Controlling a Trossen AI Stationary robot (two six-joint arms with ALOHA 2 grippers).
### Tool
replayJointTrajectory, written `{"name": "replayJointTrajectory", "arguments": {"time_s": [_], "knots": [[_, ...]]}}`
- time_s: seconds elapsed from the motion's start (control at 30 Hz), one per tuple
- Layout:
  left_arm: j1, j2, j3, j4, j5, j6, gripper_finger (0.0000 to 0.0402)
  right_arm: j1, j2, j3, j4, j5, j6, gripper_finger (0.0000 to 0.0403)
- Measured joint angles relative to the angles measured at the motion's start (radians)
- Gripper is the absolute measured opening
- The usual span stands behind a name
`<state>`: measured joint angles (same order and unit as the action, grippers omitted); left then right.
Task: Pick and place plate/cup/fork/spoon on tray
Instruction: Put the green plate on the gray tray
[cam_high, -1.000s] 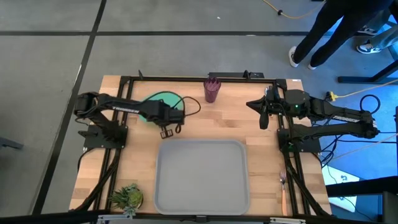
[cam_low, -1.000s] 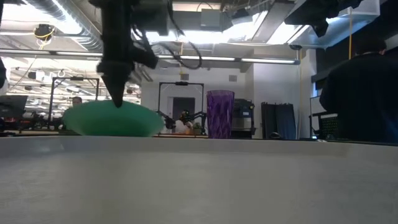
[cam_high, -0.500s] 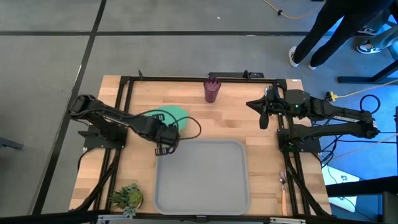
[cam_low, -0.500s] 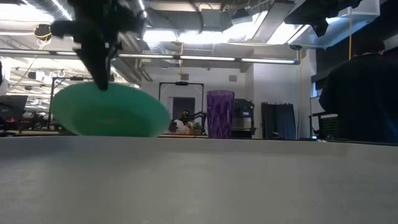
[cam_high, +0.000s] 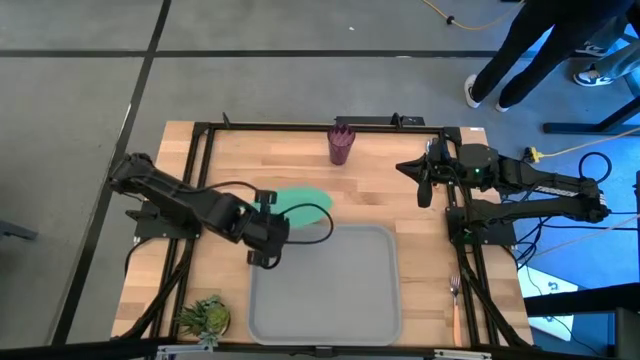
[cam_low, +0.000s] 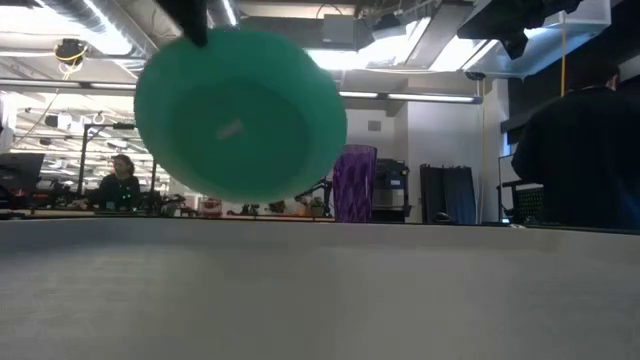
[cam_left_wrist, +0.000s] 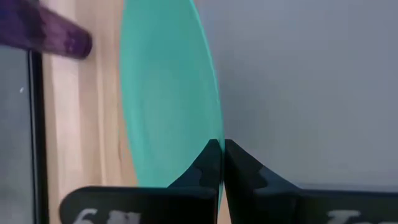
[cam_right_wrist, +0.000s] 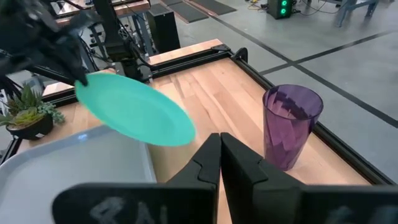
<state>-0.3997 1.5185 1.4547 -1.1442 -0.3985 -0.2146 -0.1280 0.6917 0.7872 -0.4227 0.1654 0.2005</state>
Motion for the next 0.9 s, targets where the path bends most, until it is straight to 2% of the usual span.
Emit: {"name": "replayJointTrajectory", "arguments": {"time_s": [0.2,0.4,0.67,0.9], "knots": [[-0.053,0.0,0.062,0.074,0.021,0.145,0.0,0.0,0.0,0.0,-0.001,0.0,-0.001,0.0017],[-0.089,0.019,0.074,0.12,0.023,0.192,0.0,0.0,0.0,0.0,-0.001,0.0,-0.003,0.0017],[-0.163,0.134,0.079,0.184,-0.012,0.217,0.0,0.0,0.0,0.0,-0.009,0.0,-0.008,0.0017],[-0.207,0.274,0.213,0.193,-0.062,0.225,0.0,0.0,0.0,0.0,-0.008,0.0,-0.007,0.0017]]}}
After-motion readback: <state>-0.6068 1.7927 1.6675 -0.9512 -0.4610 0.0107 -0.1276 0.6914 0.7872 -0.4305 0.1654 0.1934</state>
